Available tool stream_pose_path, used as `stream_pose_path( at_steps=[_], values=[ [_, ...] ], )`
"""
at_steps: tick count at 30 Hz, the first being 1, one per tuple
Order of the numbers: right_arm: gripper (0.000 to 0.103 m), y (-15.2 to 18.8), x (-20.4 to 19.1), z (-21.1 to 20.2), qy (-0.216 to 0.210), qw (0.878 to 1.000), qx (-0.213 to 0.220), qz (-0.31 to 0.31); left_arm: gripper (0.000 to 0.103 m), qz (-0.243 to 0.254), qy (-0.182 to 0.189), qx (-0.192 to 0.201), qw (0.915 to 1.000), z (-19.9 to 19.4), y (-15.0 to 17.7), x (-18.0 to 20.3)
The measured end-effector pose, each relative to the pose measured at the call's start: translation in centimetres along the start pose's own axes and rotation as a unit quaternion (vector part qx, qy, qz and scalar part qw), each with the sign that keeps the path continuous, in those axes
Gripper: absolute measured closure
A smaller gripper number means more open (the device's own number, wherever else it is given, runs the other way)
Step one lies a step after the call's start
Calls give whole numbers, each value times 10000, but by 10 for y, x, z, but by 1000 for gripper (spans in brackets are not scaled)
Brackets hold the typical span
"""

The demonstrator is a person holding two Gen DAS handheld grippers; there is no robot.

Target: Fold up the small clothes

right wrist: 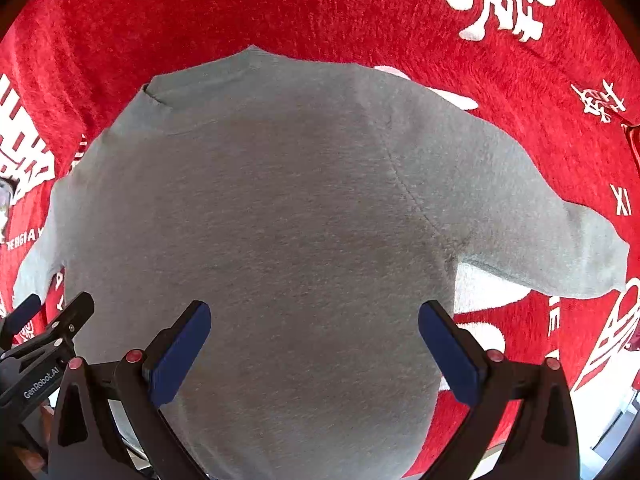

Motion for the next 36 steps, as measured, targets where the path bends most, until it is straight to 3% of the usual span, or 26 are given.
stream_pose_path(
  at_steps=[36],
  values=[
    [0,2,-14,-5,6,9999,90,-122,0,-21,94,23,10000,0,7,-11]
  ],
)
Point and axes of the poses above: each gripper's, at about its wrist camera, not at the fingertips, and z roughly the way its jaws point, x to its right, y to its underside, the point moved 10 cm from there along z, roughly the way its jaws point, and after that the axes turned 12 degrees about -y, right-handed, at the moved point
